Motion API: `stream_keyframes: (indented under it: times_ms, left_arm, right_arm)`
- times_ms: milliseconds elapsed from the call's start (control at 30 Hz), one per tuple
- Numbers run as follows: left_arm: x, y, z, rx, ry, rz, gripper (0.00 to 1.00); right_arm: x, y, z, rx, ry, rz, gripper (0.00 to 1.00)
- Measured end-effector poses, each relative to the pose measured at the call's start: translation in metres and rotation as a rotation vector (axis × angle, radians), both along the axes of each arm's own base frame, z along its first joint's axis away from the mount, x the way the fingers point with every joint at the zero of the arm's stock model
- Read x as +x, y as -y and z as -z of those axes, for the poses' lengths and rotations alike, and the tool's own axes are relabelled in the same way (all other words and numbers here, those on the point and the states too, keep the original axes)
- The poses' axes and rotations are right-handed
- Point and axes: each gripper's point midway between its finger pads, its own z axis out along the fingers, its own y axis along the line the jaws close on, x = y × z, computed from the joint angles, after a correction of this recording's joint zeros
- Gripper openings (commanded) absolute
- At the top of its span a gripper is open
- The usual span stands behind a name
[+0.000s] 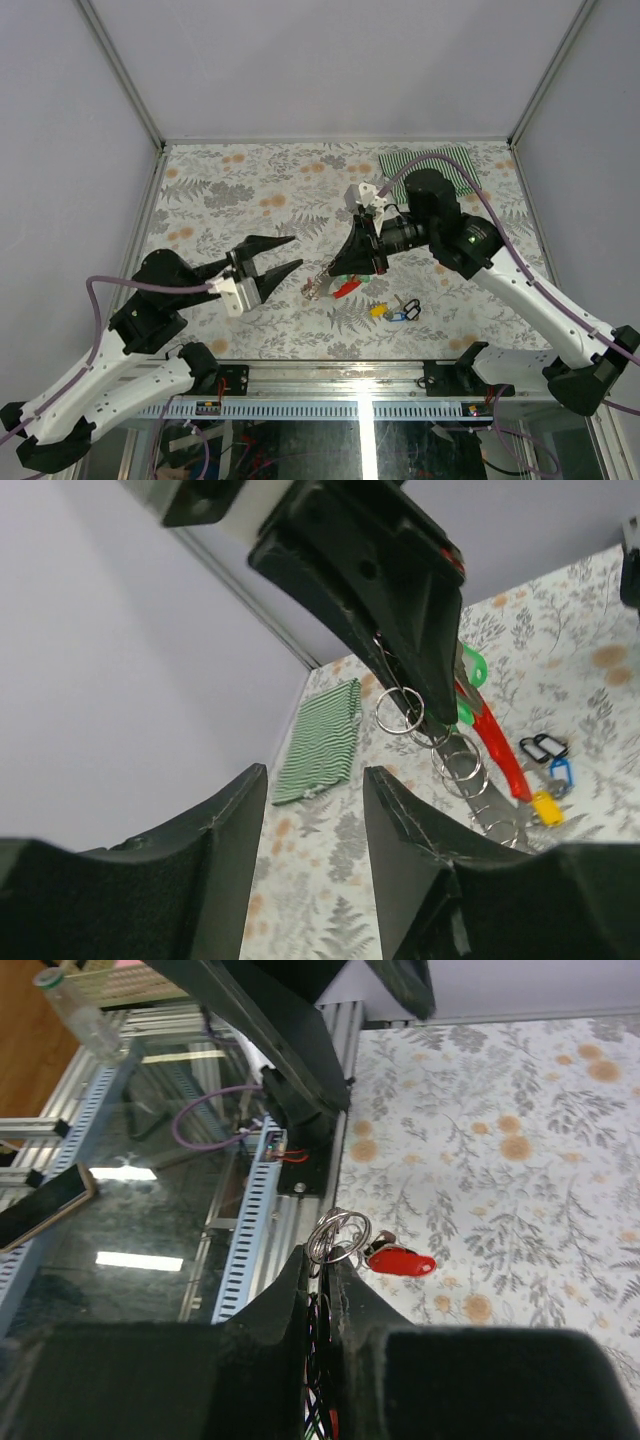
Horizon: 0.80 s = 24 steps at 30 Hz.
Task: Put the keys on the keyring
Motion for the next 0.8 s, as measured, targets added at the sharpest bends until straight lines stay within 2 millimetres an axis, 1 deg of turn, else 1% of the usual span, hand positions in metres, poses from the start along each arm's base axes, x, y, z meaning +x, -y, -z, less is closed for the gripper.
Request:
stream_keyframes:
  times_ms: [200, 367, 667, 800]
  left_arm:
    - [-0.003, 0.016, 0.011, 0.111, 0.197, 0.094, 0.41]
    - [-0.004, 0.023, 0.015, 0.153, 0.296, 0.136, 0.38]
    - [-0.011, 0.034, 0.021, 0.179, 0.353, 0.221, 0.34]
    - [-0.016, 0.036, 0.017, 0.171, 0.373, 0.255, 0.32]
  right_arm:
    - [-0.015, 0.002, -0.015, 0.042, -0.037, -0.103, 0.0]
    - [-0.024, 0.003, -0.02, 0.053, -0.082, -0.141, 0.0]
    - [-0.026, 0.004, -0.02, 0.045, -0.122, -0.139, 0.0]
    - [-0.026, 0.003, -0.021, 0.044, -0.127, -0.137, 0.0]
